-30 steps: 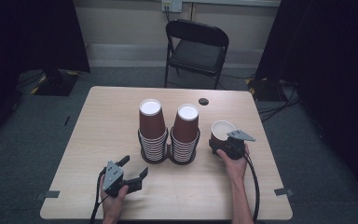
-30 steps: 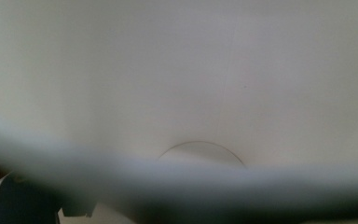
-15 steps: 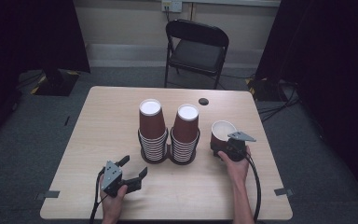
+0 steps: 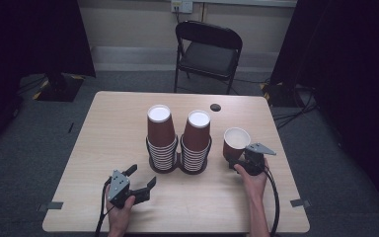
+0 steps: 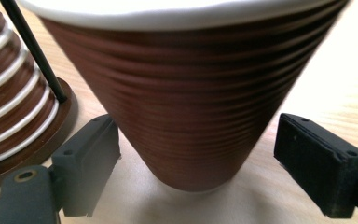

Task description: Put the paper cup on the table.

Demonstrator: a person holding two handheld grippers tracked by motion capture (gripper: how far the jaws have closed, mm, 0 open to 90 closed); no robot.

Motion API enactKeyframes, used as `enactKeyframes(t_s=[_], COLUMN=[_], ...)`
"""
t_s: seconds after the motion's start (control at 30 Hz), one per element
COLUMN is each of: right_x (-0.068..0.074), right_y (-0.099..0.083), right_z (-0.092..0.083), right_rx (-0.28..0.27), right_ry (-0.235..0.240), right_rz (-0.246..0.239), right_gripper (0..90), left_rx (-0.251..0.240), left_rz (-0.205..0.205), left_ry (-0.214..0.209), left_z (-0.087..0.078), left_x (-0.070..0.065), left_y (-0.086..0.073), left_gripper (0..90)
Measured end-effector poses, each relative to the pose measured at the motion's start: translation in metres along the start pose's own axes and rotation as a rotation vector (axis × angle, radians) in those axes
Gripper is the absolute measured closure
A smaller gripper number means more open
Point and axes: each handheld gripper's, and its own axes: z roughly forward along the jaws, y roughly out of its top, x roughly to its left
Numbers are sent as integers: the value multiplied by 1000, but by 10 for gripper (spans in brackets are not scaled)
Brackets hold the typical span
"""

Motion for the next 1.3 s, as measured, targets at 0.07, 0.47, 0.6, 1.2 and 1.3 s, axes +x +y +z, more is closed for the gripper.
enactKeyframes(t_s=[0.07, 0.47, 0.6, 1.2, 1.3], right_x=[1, 4, 8, 44, 55], right_y=[-1, -16, -20, -34, -37], right_z=[-5, -28, -37, -65, -65], right_rx=[-14, -88, -122, -186, -190], right_ry=[-7, -5, 4, 62, 60], right_rz=[6, 40, 38, 29, 11], right_gripper=[141, 141, 144, 191, 195], left_rx=[3, 6, 11, 43, 35], left_rz=[-2, -6, -3, -16, -5], left_ry=[3, 10, 17, 56, 62], left_z=[0, 0, 0, 1, 0], left_x=[0, 0, -1, -4, -5], left_y=[0, 0, 0, 1, 0], left_gripper=[159, 158, 158, 161, 161])
